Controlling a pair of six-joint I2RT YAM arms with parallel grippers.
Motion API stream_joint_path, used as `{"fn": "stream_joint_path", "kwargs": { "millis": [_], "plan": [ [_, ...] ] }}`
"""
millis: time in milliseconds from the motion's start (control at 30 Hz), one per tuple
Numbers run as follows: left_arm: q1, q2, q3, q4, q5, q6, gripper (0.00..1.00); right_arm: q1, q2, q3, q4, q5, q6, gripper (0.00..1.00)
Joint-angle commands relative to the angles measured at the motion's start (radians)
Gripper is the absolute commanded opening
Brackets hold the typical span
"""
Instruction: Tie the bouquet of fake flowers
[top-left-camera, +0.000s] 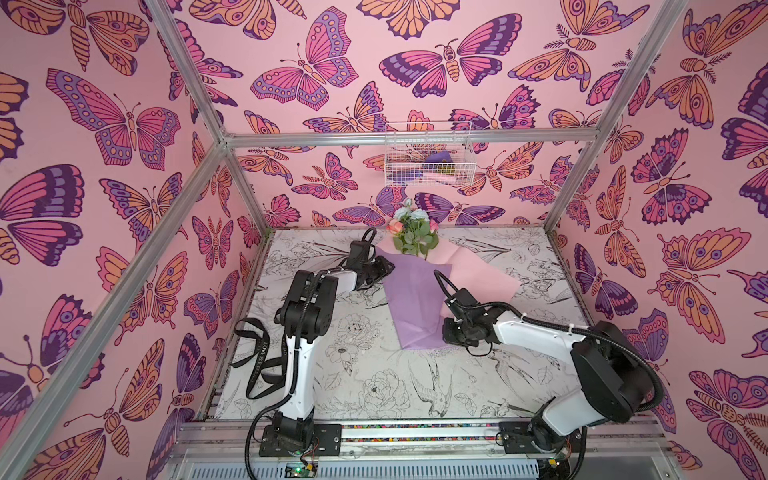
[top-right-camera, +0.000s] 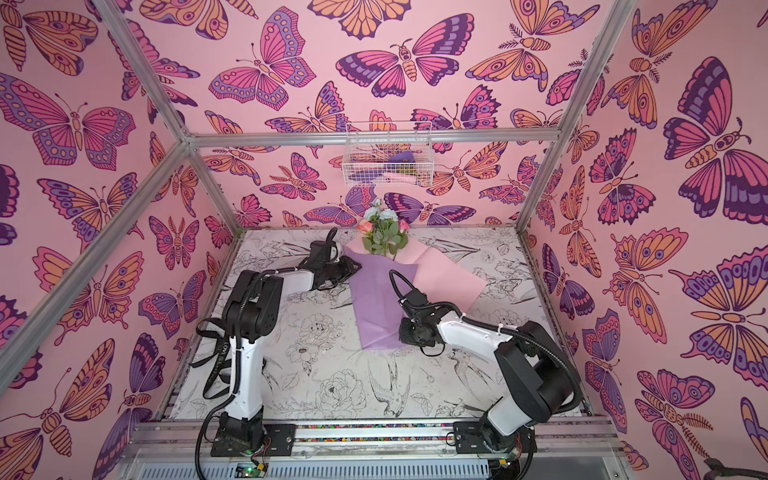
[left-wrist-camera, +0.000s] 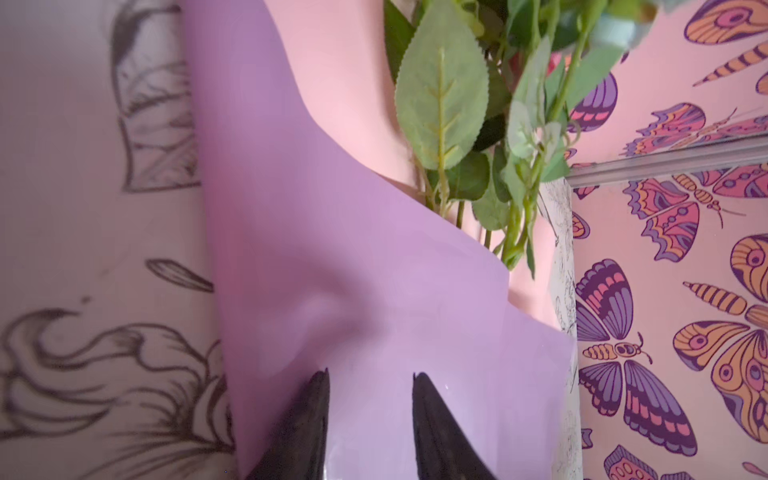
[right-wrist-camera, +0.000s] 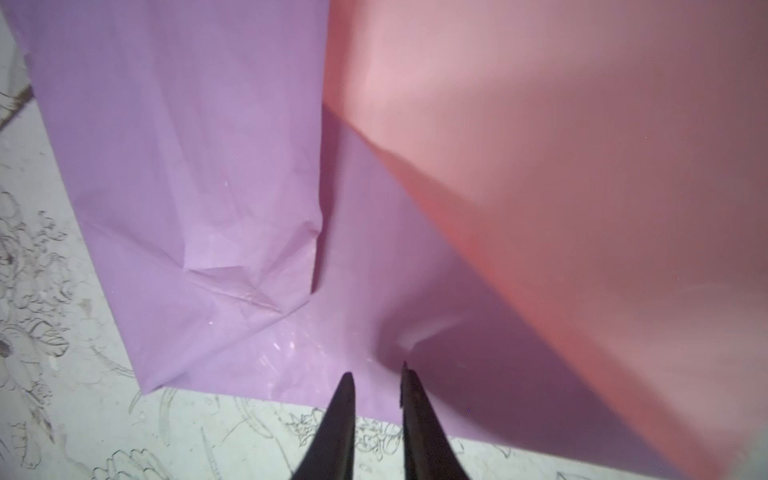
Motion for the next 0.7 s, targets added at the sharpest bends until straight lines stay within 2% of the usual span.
{"fn": "stream_joint_path", "kwargs": {
  "millis": [0,133,333,400,533,667],
  "plan": [
    [0.020,0.060,0.013,-0.119,-0.073,0.006,0.38,-0.011,-0.036,0.122,-0.122,0.097,-0.077,0.29],
    [0.019,0.052,0.023,-0.119,-0.040,0.005,0.39,-0.016,0.021,0.253,-0.131,0.126,-0.143,0.39],
    [0.018,-0.040,-0.071,-0.067,-0.029,-0.009,0.40,-0.015,0.273,0.518,-0.152,0.109,-0.194,0.55],
    [0.018,-0.091,-0.113,-0.052,-0.028,-0.006,0.43,-0.009,0.354,0.598,-0.165,0.116,-0.196,0.58],
    [0.019,-0.211,-0.198,-0.037,-0.034,0.012,0.60,0.002,0.494,0.742,-0.194,0.130,-0.199,0.63],
    [0.022,-0.328,-0.302,-0.030,-0.061,0.013,0.69,0.014,0.577,0.826,-0.184,0.104,-0.198,0.67]
  ]
}}
